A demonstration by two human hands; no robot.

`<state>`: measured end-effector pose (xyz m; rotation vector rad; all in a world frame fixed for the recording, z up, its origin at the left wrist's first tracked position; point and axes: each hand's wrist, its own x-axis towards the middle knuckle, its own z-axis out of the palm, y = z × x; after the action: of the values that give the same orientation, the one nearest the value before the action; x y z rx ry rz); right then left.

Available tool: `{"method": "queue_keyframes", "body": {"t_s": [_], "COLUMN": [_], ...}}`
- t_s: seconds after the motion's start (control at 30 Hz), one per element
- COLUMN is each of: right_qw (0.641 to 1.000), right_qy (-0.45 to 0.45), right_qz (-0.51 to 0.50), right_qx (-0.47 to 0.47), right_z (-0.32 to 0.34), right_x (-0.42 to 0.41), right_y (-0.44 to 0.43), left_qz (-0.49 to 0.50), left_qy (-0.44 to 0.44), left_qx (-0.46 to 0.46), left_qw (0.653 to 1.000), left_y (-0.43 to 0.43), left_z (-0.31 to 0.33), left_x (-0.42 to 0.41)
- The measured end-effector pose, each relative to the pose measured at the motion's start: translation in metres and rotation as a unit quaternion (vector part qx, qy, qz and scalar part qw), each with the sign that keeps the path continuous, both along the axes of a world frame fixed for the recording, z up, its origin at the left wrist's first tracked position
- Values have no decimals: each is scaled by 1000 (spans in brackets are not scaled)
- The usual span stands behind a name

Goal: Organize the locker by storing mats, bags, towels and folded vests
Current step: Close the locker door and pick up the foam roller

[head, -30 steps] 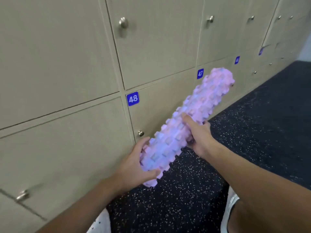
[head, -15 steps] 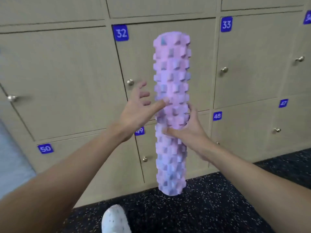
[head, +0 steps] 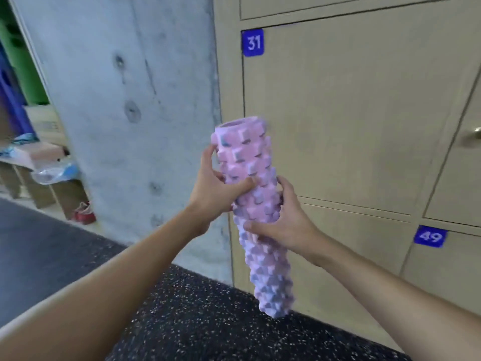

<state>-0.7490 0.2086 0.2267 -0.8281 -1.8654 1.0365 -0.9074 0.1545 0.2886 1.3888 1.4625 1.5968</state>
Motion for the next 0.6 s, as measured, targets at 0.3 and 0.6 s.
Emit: {"method": "queue_keyframes", "body": {"t_s": [0.3,0.6], "right_qw": [995,997], "right_qy": [-2,-18], "right_qz": [89,-10], "right_qx": [-35,-71], "right_z": [-14,-73], "right_x": [-186,-262], "right_y": [49,115], "left_qz": [-9,16], "left_qy": [-46,-43], "left_qx": [-123,-160], "left_qw": [991,986], "left_y": [17,94], "left_z": [-44,-112], "left_x": [-177,-243]}}
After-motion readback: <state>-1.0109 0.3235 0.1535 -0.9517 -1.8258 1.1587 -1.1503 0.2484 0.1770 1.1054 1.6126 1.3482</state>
